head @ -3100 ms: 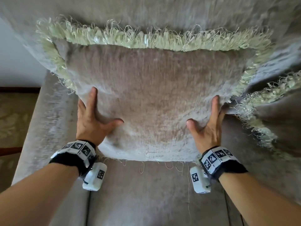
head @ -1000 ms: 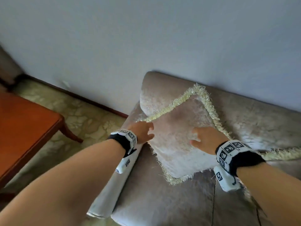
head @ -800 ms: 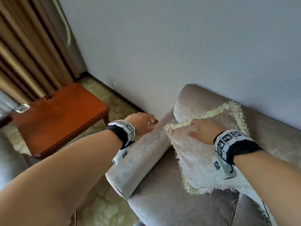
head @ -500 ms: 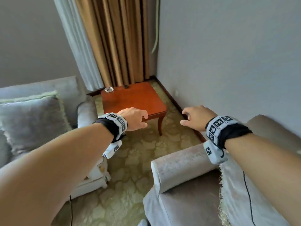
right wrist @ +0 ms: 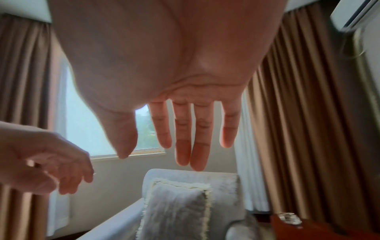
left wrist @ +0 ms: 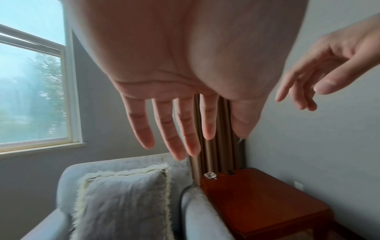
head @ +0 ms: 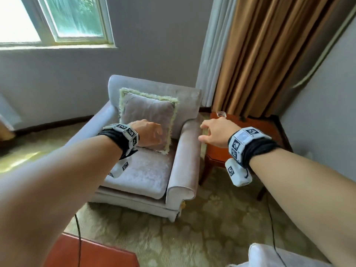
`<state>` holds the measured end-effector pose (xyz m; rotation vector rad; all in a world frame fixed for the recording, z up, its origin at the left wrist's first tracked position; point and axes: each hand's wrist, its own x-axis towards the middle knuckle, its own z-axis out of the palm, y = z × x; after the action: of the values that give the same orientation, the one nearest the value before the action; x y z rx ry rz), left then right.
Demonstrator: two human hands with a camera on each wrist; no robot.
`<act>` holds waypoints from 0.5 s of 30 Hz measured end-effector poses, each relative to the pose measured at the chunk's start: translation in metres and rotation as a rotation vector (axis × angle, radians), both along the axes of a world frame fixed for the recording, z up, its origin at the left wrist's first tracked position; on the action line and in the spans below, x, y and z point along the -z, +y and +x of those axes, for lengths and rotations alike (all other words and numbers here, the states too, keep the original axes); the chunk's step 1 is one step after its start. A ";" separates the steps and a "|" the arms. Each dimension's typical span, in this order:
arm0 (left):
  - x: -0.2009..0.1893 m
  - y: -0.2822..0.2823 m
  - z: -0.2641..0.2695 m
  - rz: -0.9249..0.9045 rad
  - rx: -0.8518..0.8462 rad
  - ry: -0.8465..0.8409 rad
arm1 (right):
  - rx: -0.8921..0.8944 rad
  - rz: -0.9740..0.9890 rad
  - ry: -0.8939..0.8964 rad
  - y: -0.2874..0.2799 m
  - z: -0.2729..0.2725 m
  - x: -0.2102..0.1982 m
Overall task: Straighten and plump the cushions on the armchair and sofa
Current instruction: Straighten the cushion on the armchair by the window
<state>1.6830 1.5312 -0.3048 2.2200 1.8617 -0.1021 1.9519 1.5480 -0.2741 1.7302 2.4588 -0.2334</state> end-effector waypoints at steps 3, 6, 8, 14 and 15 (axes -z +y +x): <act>0.005 0.022 -0.045 -0.009 -0.058 -0.020 | -0.075 -0.033 0.000 0.039 -0.054 0.011; 0.009 0.042 -0.075 -0.003 -0.089 -0.016 | -0.118 -0.064 0.000 0.078 -0.096 0.020; 0.016 0.057 -0.094 -0.016 -0.118 -0.017 | -0.149 -0.083 0.007 0.103 -0.119 0.029; 0.036 0.118 -0.142 -0.050 -0.178 0.055 | -0.248 -0.127 -0.010 0.184 -0.176 0.057; 0.037 0.130 -0.149 -0.044 -0.184 0.070 | -0.258 -0.124 0.003 0.199 -0.182 0.061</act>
<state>1.5342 1.6613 -0.3420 2.0300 2.0692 -0.1884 1.7696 1.7474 -0.3355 1.3495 2.5755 -0.3520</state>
